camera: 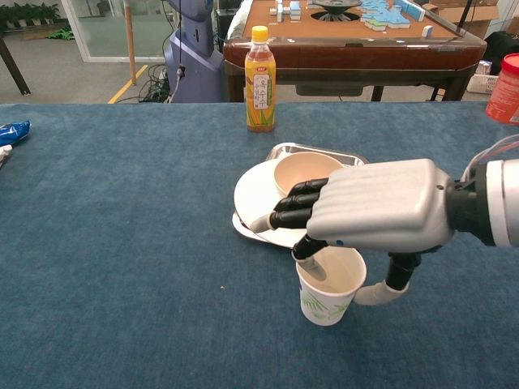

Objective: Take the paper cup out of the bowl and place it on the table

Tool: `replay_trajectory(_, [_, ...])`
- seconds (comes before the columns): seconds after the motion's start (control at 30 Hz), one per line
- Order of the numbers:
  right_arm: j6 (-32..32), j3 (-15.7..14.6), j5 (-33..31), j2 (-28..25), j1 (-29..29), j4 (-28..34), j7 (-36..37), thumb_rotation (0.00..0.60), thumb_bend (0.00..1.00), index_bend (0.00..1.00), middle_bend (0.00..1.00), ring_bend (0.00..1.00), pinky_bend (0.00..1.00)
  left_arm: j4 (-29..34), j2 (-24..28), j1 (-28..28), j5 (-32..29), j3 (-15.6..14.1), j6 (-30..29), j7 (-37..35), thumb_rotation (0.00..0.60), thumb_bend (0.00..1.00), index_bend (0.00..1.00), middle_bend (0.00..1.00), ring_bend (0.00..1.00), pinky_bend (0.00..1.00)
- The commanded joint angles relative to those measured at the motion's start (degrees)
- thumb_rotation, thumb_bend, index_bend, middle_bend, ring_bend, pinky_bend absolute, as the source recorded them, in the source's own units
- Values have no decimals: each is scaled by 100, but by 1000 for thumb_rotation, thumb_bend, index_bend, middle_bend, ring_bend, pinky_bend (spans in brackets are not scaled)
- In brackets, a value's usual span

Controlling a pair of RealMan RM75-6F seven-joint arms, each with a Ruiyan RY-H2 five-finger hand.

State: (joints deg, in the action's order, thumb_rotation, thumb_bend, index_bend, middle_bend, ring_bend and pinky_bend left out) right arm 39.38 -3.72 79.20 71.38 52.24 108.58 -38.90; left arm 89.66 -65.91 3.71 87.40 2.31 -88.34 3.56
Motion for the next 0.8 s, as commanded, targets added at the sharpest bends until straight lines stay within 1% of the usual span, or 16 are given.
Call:
replay_trajectory(0.03, [51, -15, 29, -55, -25, 52, 19, 600, 291, 391, 15, 0, 0, -4, -1, 5, -5, 1, 12, -1, 600, 243, 270, 371, 337, 591])
replay_trajectory(0.3, [173, -44, 94, -310, -84, 279, 35, 600, 280, 338, 15, 0, 0, -26, -21, 17, -23, -1, 50, 24, 600, 243, 271, 371, 337, 591])
replay_trajectory(0.5, [345, -39, 182, -554, -181, 449, 147, 600, 279, 337, 15, 0, 0, -39, -33, 23, -30, -7, 72, 41, 600, 244, 271, 371, 337, 591])
replay_trajectory(0.67, [553, -5, 284, -840, -318, 622, 477, 600, 282, 337, 22, 0, 0, -43, -32, 27, -40, 2, 75, 31, 600, 244, 271, 371, 337, 591])
replay_trajectory(0.8, [888, 28, 400, -1115, -516, 748, 680, 600, 309, 337, 41, 0, 0, -37, -38, 26, -29, -2, 67, 60, 600, 243, 271, 371, 337, 591])
